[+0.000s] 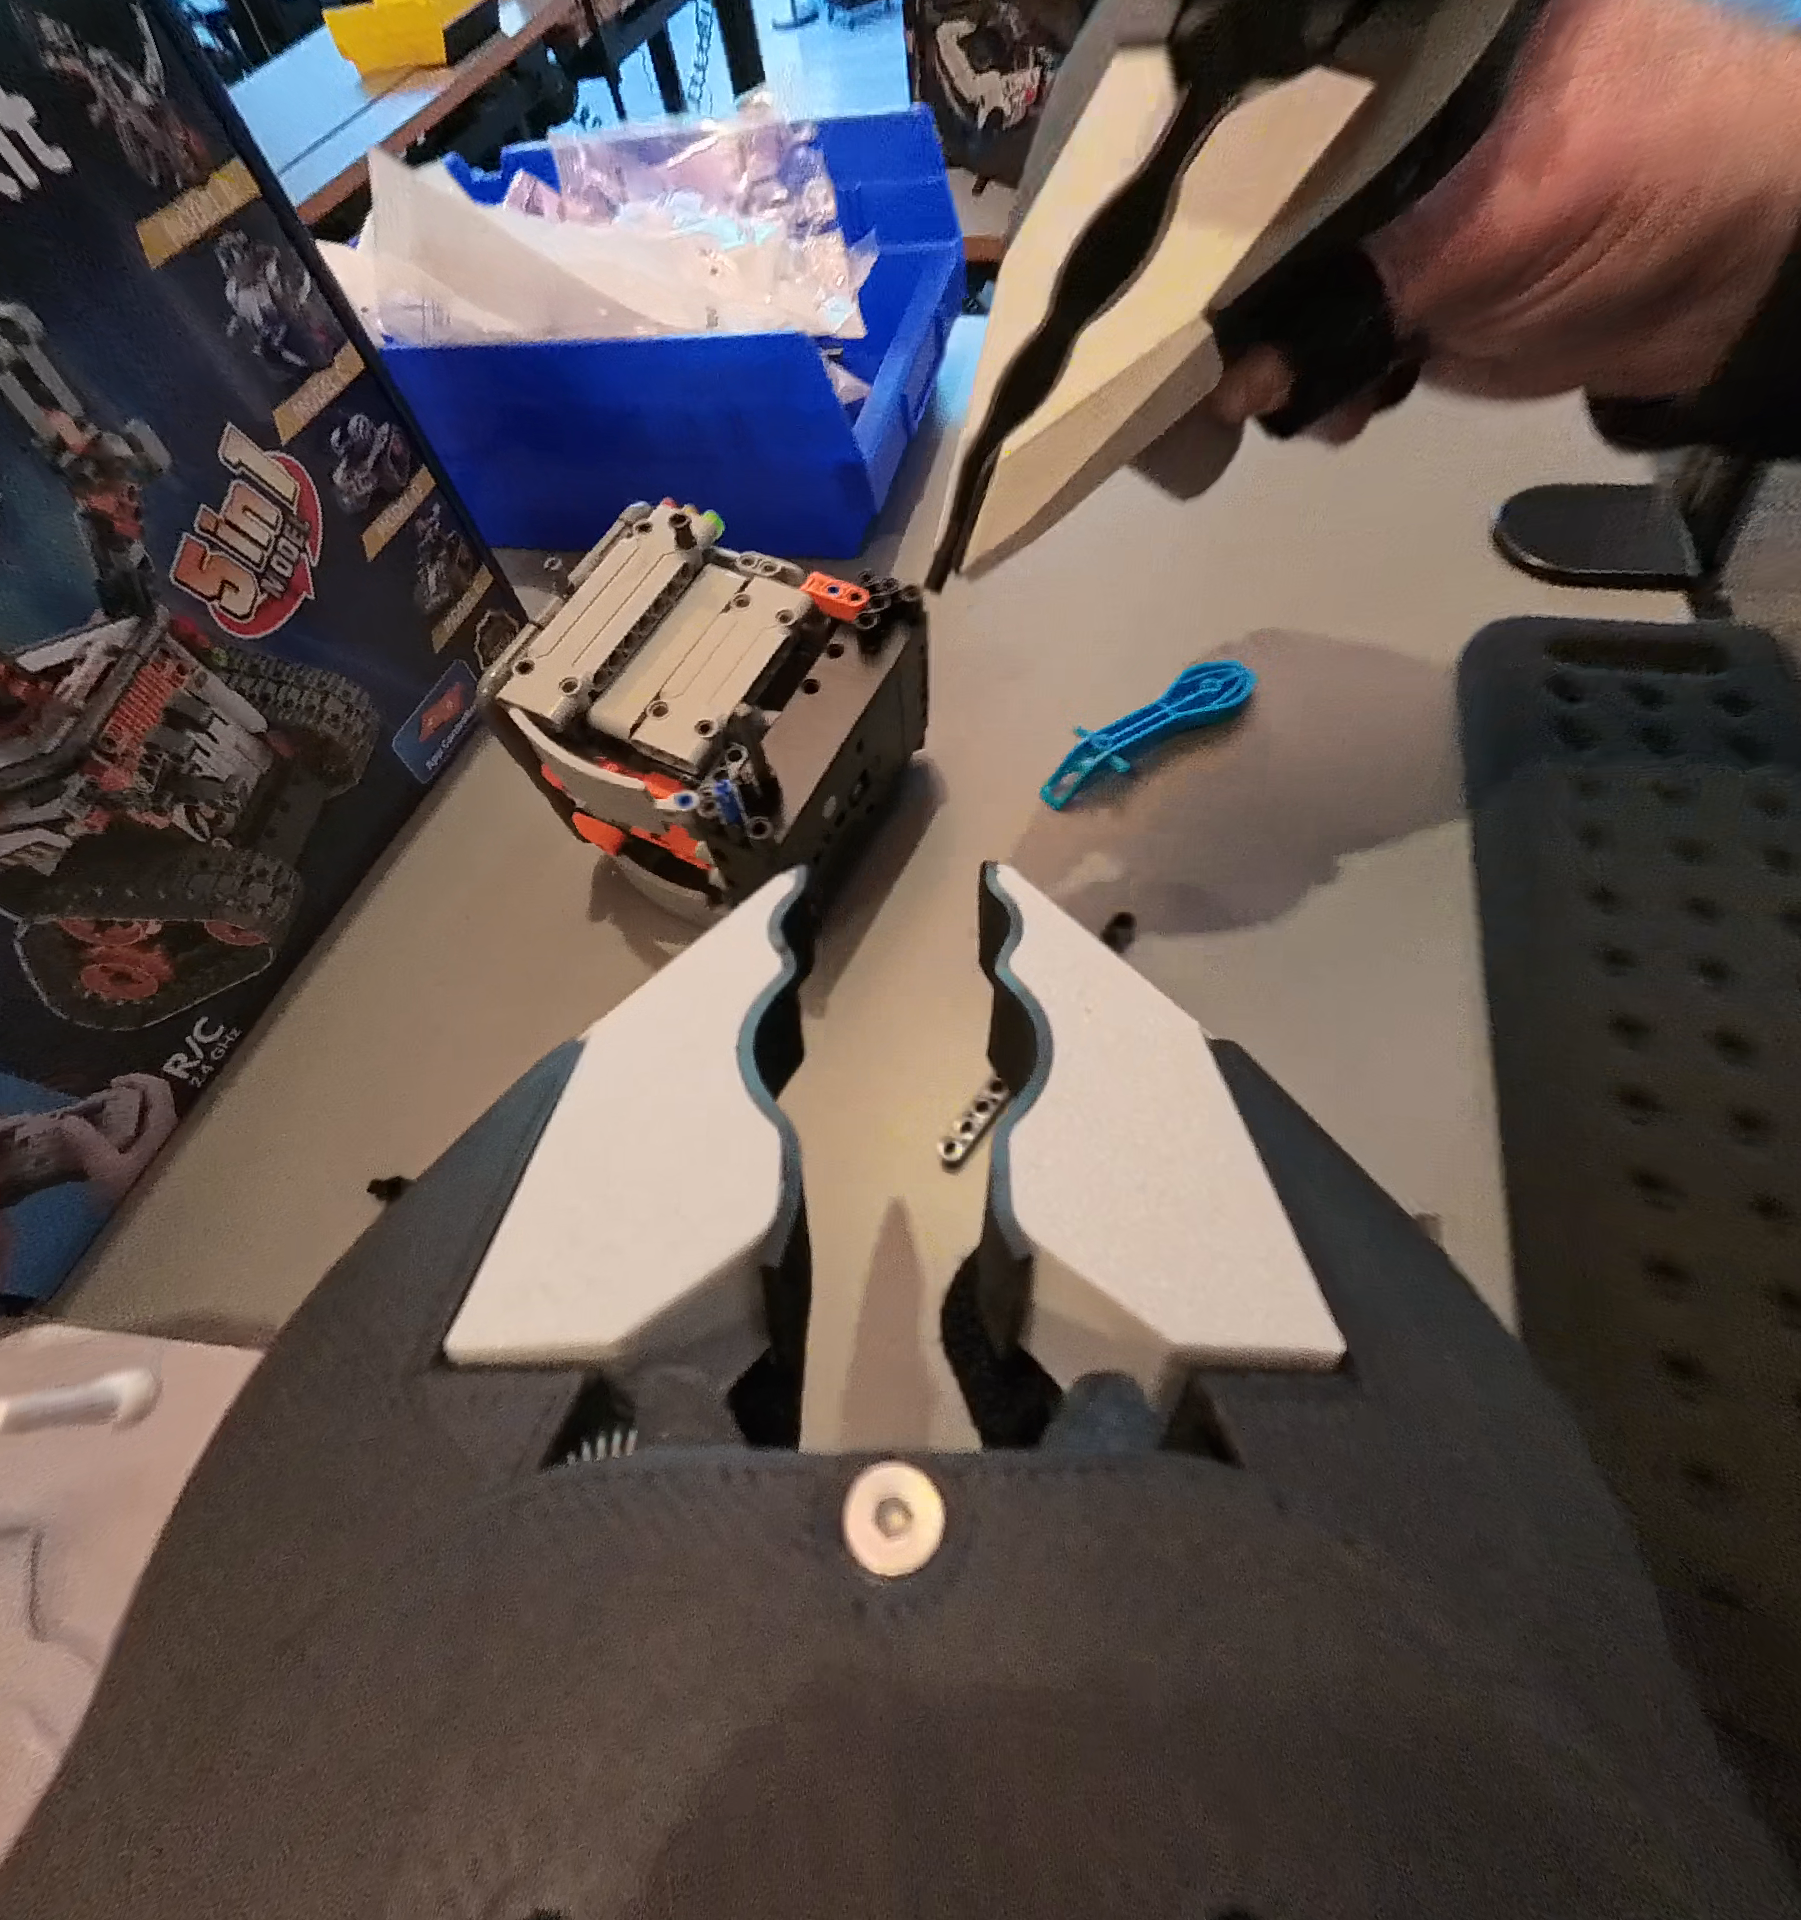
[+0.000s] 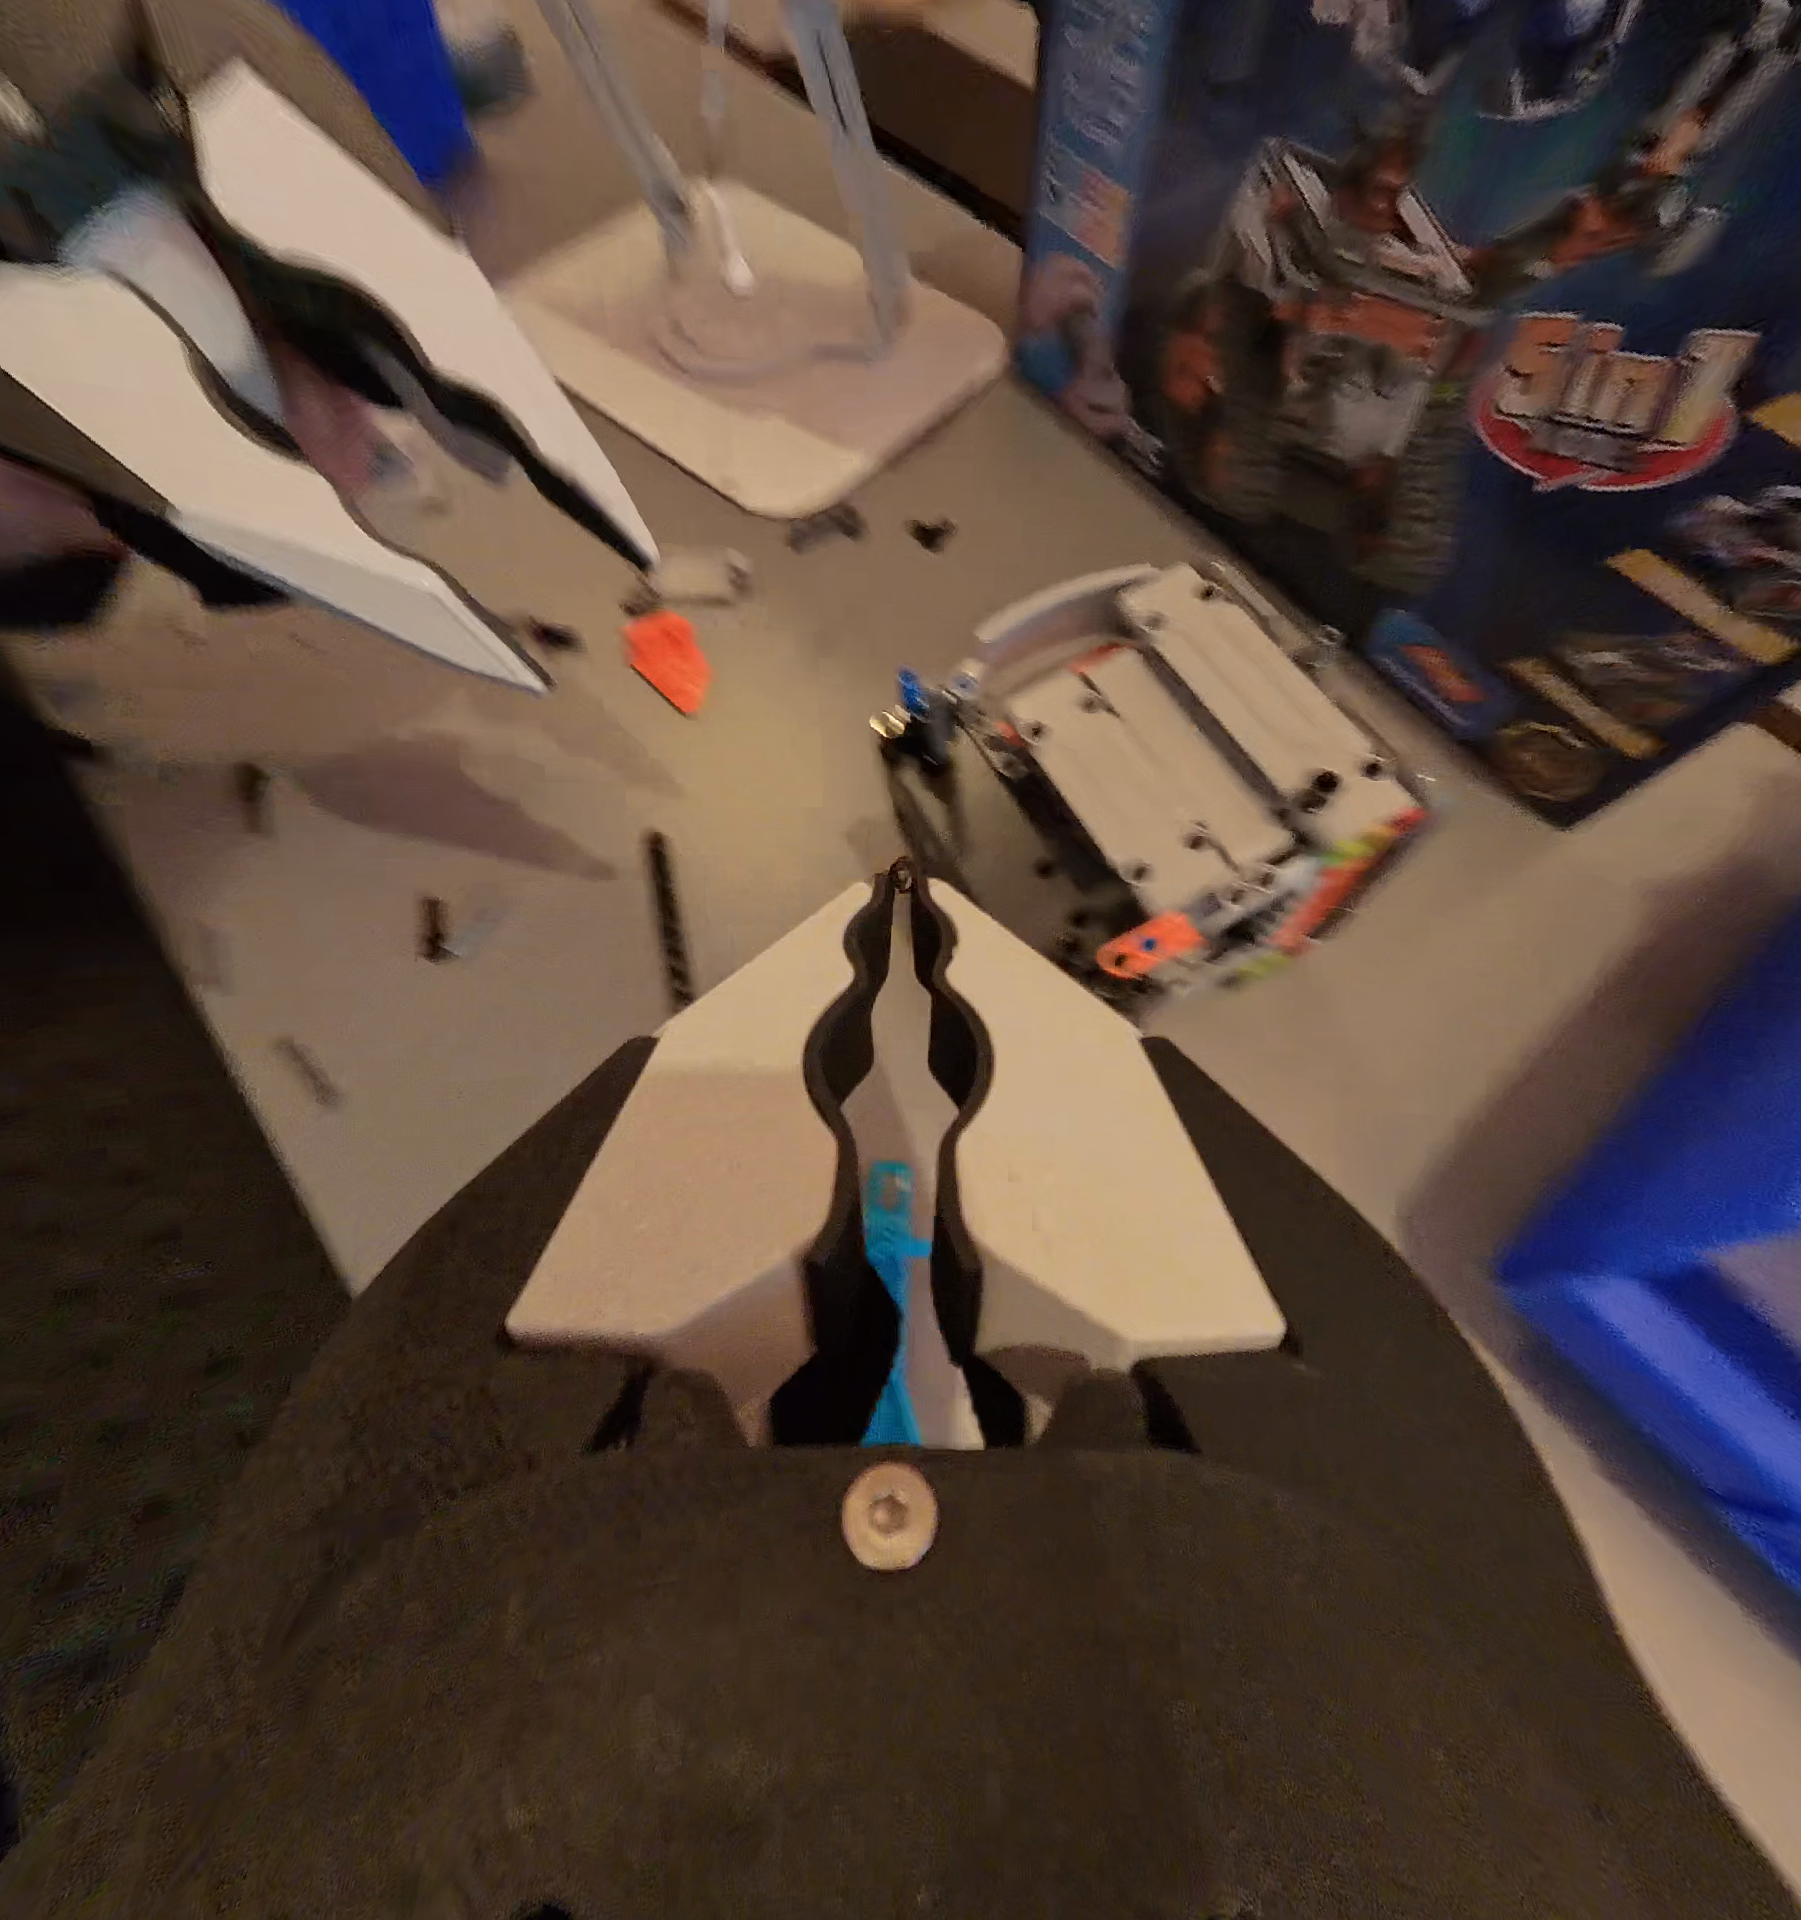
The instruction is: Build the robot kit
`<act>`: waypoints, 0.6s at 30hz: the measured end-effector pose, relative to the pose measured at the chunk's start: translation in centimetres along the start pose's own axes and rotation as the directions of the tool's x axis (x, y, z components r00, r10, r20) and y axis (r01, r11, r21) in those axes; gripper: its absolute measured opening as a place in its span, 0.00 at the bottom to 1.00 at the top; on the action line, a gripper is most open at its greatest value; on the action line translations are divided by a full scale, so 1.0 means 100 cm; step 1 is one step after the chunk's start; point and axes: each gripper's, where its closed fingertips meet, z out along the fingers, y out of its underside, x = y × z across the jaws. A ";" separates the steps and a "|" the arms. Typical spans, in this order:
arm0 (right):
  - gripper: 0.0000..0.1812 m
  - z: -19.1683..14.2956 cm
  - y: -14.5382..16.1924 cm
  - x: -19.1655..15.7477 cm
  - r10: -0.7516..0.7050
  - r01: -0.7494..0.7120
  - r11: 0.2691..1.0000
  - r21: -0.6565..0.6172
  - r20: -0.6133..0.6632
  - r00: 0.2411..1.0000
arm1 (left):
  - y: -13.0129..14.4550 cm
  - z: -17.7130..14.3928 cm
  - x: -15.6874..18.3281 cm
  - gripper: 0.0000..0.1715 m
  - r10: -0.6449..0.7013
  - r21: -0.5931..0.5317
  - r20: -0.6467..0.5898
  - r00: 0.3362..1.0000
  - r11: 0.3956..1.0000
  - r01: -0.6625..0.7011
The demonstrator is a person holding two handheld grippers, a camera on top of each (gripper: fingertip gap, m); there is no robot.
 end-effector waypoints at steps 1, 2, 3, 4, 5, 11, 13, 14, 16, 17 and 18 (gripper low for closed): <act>0.00 0.001 0.005 0.010 -0.041 0.039 0.998 -0.041 -0.036 0.999 | 0.000 0.008 -0.004 0.19 0.011 -0.010 0.001 1.000 1.000 -0.011; 0.00 0.002 0.007 0.018 -0.075 0.071 0.995 -0.070 -0.056 0.996 | 0.000 0.015 -0.008 0.20 0.028 -0.019 0.003 1.000 0.999 -0.028; 0.00 0.003 0.009 0.023 -0.107 0.101 0.990 -0.096 -0.067 0.992 | 0.001 0.023 -0.013 0.21 0.046 -0.030 0.013 0.999 0.999 -0.045; 0.00 0.005 0.012 0.028 -0.145 0.134 0.982 -0.130 -0.080 0.986 | 0.003 0.031 -0.017 0.22 0.054 -0.048 0.013 0.998 0.997 -0.053; 0.00 0.007 0.014 0.033 -0.186 0.169 0.972 -0.166 -0.093 0.978 | 0.004 0.038 -0.021 0.24 0.053 -0.064 0.012 0.999 0.997 -0.052; 0.00 0.013 0.023 0.043 -0.327 0.293 0.904 -0.313 -0.061 0.943 | 0.003 0.071 -0.027 0.21 0.072 -0.057 -0.005 0.997 0.996 -0.072; 0.00 0.013 0.027 0.044 -0.338 0.308 0.884 -0.352 -0.028 0.941 | 0.005 0.077 -0.029 0.18 0.085 -0.063 0.004 0.996 0.994 -0.084; 0.00 0.013 0.030 0.045 -0.343 0.313 0.874 -0.373 -0.015 0.939 | 0.005 0.079 -0.030 0.17 0.086 -0.063 0.005 0.996 0.994 -0.085; 0.00 0.013 0.031 0.045 -0.351 0.329 0.859 -0.392 0.015 0.936 | 0.005 0.083 -0.030 0.16 0.073 -0.050 -0.001 0.997 0.996 -0.073; 0.00 0.014 0.030 0.046 -0.356 0.335 0.856 -0.394 0.020 0.934 | 0.005 0.084 -0.031 0.15 0.071 -0.046 -0.002 0.997 0.996 -0.071; 0.00 0.014 0.030 0.046 -0.360 0.340 0.850 -0.403 0.028 0.933 | 0.005 0.085 -0.031 0.15 0.071 -0.045 -0.008 0.997 0.996 -0.071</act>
